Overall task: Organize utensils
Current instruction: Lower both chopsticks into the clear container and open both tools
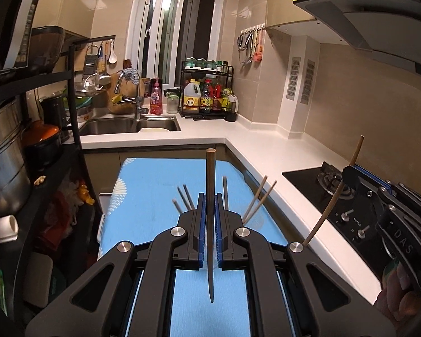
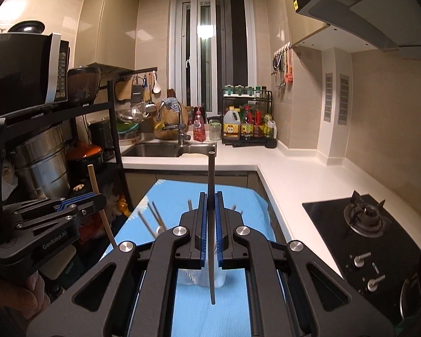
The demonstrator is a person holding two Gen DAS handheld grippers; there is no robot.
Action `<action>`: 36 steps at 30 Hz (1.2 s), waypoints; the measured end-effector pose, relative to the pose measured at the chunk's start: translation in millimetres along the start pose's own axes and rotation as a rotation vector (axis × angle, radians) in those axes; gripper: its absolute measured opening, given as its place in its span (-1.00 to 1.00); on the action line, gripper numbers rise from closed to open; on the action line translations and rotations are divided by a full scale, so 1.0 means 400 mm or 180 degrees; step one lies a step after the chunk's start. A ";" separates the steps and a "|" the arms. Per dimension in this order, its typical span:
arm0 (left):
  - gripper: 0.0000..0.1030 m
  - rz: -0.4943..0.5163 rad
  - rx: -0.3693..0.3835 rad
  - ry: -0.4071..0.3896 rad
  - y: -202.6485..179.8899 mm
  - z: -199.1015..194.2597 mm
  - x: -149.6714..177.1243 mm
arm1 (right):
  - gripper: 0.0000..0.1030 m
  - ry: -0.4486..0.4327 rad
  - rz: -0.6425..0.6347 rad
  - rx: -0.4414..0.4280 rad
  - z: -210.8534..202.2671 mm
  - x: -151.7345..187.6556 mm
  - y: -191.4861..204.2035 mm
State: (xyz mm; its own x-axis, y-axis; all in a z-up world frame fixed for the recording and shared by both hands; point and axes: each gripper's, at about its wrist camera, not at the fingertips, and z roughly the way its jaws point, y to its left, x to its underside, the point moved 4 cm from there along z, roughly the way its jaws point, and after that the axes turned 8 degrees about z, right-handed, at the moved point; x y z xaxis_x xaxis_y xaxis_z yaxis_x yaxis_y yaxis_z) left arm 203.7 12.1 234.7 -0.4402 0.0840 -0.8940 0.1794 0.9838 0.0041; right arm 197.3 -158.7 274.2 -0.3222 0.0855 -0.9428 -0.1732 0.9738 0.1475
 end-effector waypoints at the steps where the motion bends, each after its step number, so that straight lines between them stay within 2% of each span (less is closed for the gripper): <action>1: -0.88 -0.0007 0.0028 -0.0019 0.006 0.004 -0.024 | -0.89 -0.0022 0.0004 -0.0009 0.008 -0.022 0.000; 7: -0.88 -0.0078 0.0110 -0.0213 0.026 0.046 -0.157 | -0.89 -0.0125 0.0029 -0.0050 0.081 -0.129 0.005; 11: -0.88 -0.0115 0.0113 -0.0274 0.029 0.106 -0.190 | -0.89 -0.0145 0.0005 -0.0071 0.146 -0.135 0.012; 15: -0.88 -0.0110 0.0045 -0.0088 0.030 0.221 -0.149 | -0.89 -0.0145 -0.0064 -0.0032 0.222 -0.093 0.002; 19: -0.88 -0.0025 -0.0022 0.0084 0.029 0.309 -0.096 | -0.89 0.0042 -0.0039 0.0027 0.302 -0.021 -0.022; 27: -0.88 0.0099 0.0004 0.0227 0.004 0.357 -0.028 | -0.87 0.0301 -0.0017 0.0015 0.360 0.070 -0.032; 28: -0.88 0.0113 0.0029 0.0241 -0.001 0.359 -0.022 | -0.84 0.0357 -0.0024 -0.0007 0.364 0.078 -0.029; 30: -0.76 0.0081 0.0099 0.0277 -0.002 0.358 -0.014 | -0.57 0.0455 -0.0058 -0.0028 0.365 0.090 -0.024; 31: -0.45 0.0057 0.0124 0.0274 0.001 0.351 -0.011 | -0.49 0.0458 -0.0078 -0.0027 0.356 0.092 -0.024; 32: -0.31 0.0036 0.0142 0.0241 0.005 0.338 -0.011 | -0.38 0.0443 -0.0087 -0.0017 0.344 0.093 -0.026; 36: -0.31 -0.0057 0.0119 0.0048 0.026 0.264 -0.005 | -0.23 0.0391 0.0012 -0.0035 0.272 0.097 -0.050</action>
State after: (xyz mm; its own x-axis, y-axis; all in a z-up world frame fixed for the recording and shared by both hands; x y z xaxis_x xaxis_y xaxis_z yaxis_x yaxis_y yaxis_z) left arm 299.2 5.5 189.2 -0.4567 0.0690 -0.8869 0.2041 0.9785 -0.0290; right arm 289.6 -151.9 202.1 -0.4342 0.0622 -0.8986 -0.1817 0.9711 0.1550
